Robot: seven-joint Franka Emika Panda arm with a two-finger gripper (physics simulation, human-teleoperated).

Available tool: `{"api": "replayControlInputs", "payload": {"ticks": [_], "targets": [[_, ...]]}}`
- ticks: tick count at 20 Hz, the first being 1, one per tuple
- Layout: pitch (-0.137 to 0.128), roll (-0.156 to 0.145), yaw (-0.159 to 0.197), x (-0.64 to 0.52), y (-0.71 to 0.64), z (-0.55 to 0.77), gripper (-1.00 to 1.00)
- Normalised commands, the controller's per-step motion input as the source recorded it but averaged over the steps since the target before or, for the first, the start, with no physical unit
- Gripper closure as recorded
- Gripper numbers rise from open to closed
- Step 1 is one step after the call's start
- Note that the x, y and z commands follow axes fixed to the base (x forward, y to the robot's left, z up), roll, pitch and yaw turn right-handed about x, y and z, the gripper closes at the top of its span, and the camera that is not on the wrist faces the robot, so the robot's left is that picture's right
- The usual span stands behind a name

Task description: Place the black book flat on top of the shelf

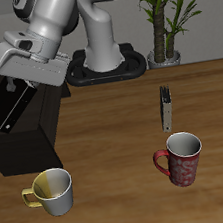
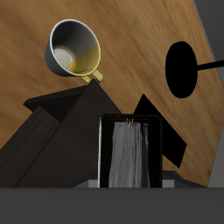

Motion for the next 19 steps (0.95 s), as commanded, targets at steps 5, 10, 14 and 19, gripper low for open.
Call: {"api": "replayControlInputs", "payload": {"ticks": [5, 10, 14, 19], "targets": [[0.109, 0.079, -0.079, 0.09, 0.33, -0.27, -1.00], [0.048, 0.125, -0.059, -0.02, 0.53, 0.01, -1.00], [-0.005, 0.127, -0.056, -0.17, 0.45, 0.28, -1.00], [-0.058, 0.068, -0.052, -0.17, 0.29, 0.37, -1.00]]}}
